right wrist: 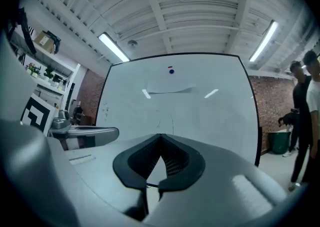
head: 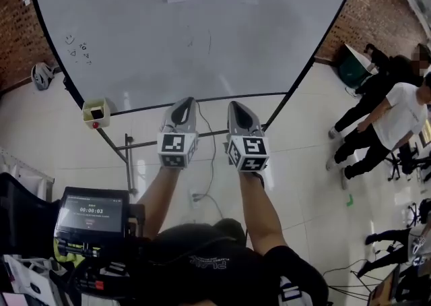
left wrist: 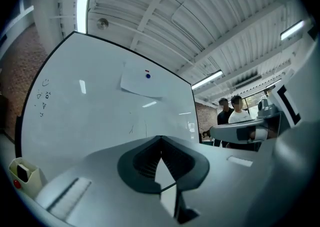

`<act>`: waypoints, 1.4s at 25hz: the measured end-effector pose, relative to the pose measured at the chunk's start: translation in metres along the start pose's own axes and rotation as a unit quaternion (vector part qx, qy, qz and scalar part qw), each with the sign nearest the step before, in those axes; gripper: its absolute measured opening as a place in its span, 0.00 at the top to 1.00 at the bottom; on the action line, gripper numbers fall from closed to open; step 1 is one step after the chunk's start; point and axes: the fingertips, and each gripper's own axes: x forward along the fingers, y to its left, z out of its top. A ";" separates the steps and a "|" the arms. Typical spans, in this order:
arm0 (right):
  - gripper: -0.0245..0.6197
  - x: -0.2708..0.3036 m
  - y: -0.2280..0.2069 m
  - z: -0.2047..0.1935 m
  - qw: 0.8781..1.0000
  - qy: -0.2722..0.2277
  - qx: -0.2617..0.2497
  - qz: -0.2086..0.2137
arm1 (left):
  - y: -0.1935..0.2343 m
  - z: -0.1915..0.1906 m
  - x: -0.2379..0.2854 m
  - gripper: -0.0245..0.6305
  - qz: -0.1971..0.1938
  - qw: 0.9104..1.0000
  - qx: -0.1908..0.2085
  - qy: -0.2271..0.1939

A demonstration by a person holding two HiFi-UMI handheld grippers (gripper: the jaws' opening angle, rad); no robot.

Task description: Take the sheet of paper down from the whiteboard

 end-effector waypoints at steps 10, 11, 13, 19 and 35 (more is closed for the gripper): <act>0.94 0.046 -0.031 0.015 1.000 -0.015 -0.024 0.001 | 0.003 0.016 0.058 0.96 -0.002 0.999 0.002 -0.036; 0.94 0.052 -0.034 0.018 0.999 -0.019 -0.028 0.006 | 0.003 0.018 0.065 0.96 0.000 0.999 0.008 -0.038; 0.94 0.063 -0.042 0.024 0.999 -0.027 -0.023 0.023 | 0.002 0.022 0.082 0.96 0.006 0.999 0.021 -0.045; 0.94 0.109 -0.085 0.044 0.991 -0.049 0.059 0.107 | 0.008 0.058 0.139 0.96 0.040 0.994 0.057 -0.079; 0.69 0.188 -0.123 0.176 0.925 -0.136 0.171 0.310 | 0.059 0.211 0.208 0.82 0.136 0.961 0.160 -0.179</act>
